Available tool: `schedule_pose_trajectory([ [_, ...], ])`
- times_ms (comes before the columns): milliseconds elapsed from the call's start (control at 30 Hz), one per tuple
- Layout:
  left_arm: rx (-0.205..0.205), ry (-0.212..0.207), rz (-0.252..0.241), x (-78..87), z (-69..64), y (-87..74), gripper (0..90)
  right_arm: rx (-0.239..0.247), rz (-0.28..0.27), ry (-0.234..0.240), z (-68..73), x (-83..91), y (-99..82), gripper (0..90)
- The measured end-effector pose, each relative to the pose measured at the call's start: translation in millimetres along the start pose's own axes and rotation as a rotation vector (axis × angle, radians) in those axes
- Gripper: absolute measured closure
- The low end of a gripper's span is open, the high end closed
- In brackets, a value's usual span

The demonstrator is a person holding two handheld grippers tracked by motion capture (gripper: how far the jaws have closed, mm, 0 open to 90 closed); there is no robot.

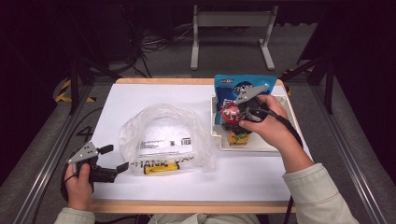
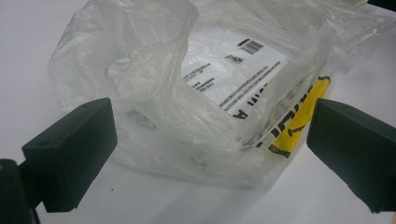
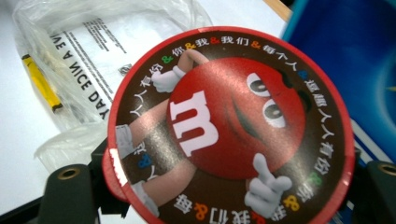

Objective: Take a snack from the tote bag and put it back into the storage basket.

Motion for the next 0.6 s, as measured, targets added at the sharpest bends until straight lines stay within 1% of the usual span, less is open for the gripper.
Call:
schedule_pose_trajectory([
  [100, 0.003, 0.002, 0.000, 0.2, 0.4, -0.2, 2.4, -0.010, -0.003, -0.014, -6.9, 8.7, -3.9, 25.5],
  [300, 0.000, 0.001, 0.002, -0.6, 0.6, -0.6, 2.4, -0.029, -0.001, -0.028, -15.9, 19.9, -11.7, 25.5],
  [500, 0.003, 0.001, 0.005, -0.5, 0.7, -1.0, 2.4, -0.048, -0.004, -0.051, -27.0, 33.9, -19.3, 25.5],
  [600, 0.003, 0.001, 0.006, -0.7, 0.5, -1.2, 2.3, -0.053, -0.001, -0.056, -30.3, 38.1, -22.4, 25.5],
])
Point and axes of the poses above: each handheld gripper's, and its own axes: x roughly backward along the jaws, y roughly out of its top, z roughly to its left, the point moved 10 cm from there along -x, roughly forward along the jaws, and after that the axes turned 7 degrees about -z, right-handed, at the moved point
